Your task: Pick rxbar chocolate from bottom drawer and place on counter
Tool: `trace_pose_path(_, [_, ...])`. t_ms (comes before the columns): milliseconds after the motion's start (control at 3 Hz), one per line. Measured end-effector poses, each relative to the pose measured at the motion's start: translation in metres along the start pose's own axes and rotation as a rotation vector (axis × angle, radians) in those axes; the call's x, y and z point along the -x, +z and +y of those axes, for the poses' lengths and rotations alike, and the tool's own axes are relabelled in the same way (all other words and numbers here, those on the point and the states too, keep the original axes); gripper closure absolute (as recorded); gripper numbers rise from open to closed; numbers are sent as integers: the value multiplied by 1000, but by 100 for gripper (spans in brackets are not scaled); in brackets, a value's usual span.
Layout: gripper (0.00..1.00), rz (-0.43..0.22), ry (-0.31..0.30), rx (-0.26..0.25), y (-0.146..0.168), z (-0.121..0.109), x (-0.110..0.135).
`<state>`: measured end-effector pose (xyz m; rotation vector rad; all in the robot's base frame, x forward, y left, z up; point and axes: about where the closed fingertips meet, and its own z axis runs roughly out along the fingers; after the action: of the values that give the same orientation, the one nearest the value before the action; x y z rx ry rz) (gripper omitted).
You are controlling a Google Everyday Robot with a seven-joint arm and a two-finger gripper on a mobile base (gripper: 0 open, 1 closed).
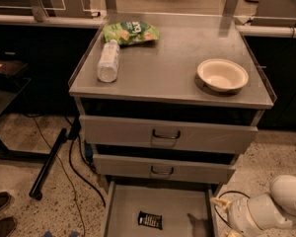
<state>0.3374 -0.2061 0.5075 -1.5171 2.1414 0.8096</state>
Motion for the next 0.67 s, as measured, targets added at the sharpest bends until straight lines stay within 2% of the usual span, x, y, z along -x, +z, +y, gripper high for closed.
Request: trace_pose_path(667, [0,-48,99,21,73,-23,-47])
